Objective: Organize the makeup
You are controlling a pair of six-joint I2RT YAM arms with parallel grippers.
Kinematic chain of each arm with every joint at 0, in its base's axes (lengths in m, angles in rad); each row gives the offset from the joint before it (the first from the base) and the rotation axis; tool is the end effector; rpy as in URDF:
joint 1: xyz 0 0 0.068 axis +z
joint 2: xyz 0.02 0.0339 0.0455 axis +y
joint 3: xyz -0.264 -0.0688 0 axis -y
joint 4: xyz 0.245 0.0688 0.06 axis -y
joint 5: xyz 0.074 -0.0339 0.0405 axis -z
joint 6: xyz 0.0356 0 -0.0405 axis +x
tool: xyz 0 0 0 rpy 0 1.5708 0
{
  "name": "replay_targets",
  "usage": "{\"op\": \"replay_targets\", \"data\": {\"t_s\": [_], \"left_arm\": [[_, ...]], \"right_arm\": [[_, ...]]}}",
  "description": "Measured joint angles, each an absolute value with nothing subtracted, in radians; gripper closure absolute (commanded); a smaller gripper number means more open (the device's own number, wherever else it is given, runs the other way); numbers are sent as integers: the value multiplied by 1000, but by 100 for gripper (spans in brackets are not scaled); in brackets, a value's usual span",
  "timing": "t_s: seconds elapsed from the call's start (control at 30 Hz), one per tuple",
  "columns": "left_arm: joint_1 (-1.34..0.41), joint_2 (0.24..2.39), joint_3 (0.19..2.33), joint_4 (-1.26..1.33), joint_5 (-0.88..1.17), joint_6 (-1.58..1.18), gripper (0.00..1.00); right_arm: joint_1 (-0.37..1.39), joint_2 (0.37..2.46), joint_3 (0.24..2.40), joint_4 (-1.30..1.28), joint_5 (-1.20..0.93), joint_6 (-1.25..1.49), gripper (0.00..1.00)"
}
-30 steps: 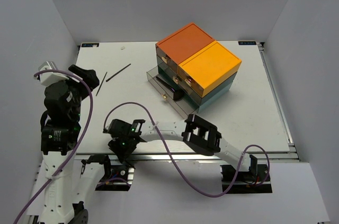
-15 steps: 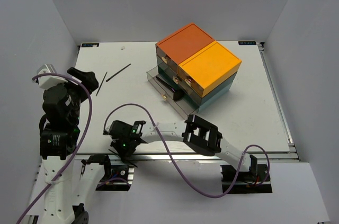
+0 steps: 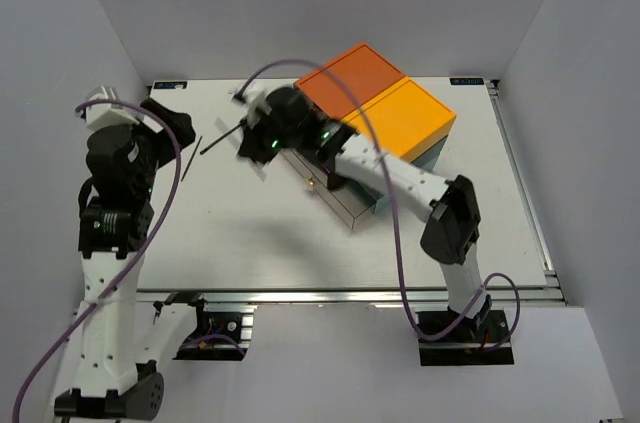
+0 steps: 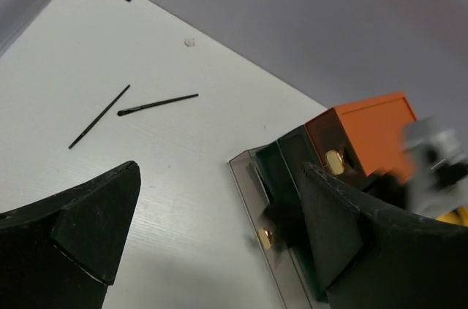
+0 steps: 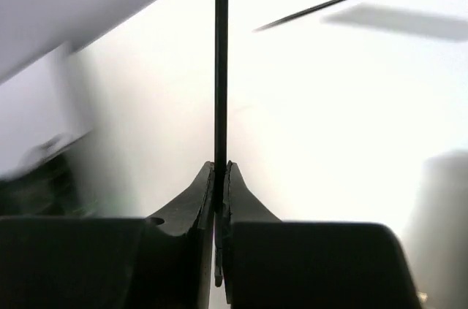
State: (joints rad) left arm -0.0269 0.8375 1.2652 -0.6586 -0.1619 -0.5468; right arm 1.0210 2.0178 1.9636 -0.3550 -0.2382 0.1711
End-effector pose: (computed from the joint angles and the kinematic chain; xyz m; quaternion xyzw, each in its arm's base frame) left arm 0.1477 0.0018 0.4409 -0.2493 0.7421 -0.1143 0.6116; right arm 0.2445 0.4150 0.3550 -0.4016 0.7294 0.3880 0.3951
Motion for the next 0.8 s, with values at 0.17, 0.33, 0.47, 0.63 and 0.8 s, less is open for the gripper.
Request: {"op": "replay_targets", "data": {"t_s": [0.17, 0.33, 0.47, 0.63, 0.8], "left_arm": [[-27, 947, 1229, -599, -88, -500, 2], [-27, 1096, 1110, -550, -13, -442, 2], [-27, 1203, 1055, -534, 12, -400, 2], [-25, 1304, 1055, -475, 16, -347, 2], [-21, 1387, 1064, -441, 16, -307, 2]], "right_arm": [[809, 2059, 2128, -402, -9, -62, 100], [770, 2070, 2094, -474, 125, -170, 100], [769, 2062, 1951, -505, 165, -231, 100], [784, 2057, 1931, -543, 163, -240, 100], [788, 2091, 1932, -578, 180, -244, 100]]}}
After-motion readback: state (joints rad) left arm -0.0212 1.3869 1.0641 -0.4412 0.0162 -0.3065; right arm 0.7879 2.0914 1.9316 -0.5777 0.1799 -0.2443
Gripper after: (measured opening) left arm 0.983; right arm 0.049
